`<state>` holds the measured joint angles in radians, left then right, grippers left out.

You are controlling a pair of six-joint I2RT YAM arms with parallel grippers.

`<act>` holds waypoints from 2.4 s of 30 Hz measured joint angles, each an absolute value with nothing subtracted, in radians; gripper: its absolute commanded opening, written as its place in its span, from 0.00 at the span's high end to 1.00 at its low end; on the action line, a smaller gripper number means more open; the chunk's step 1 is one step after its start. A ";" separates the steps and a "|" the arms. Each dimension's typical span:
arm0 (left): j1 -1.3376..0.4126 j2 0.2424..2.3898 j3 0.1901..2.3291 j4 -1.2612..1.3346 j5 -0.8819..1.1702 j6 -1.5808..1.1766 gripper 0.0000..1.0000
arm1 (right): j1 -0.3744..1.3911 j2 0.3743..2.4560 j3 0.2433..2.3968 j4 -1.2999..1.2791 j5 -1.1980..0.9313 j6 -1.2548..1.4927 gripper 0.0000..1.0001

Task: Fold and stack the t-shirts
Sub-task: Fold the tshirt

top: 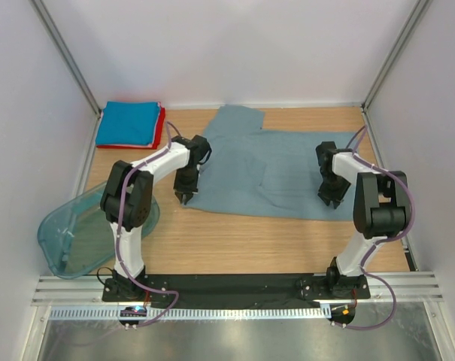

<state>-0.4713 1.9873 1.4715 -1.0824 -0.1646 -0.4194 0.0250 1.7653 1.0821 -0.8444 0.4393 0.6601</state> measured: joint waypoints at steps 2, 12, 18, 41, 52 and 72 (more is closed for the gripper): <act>-0.471 1.987 1.471 -1.096 -0.165 -0.432 0.74 | 0.025 1.755 1.071 -0.835 0.441 0.660 0.61; -0.471 1.987 1.633 -1.233 -0.190 -0.467 0.64 | 0.020 1.738 1.070 -0.844 0.443 0.661 0.60; -0.471 1.979 1.707 -1.160 -0.039 -0.470 0.64 | 0.017 1.736 1.073 -0.834 0.441 0.661 0.60; -0.471 2.086 1.545 -1.024 -0.097 -0.689 0.62 | -0.249 1.691 0.997 -0.633 0.405 0.683 0.64; -0.453 2.078 1.702 -1.124 -0.112 -0.752 0.55 | -0.262 1.663 1.025 -0.675 0.355 0.708 0.51; -0.291 2.083 2.038 -0.676 0.033 -0.843 0.52 | -0.252 1.934 1.829 -0.748 -0.027 0.584 0.37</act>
<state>-0.2913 2.0827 2.0380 -0.6762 0.0326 -0.8433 -0.2516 1.9339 1.8290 -0.7483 -0.0265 0.5842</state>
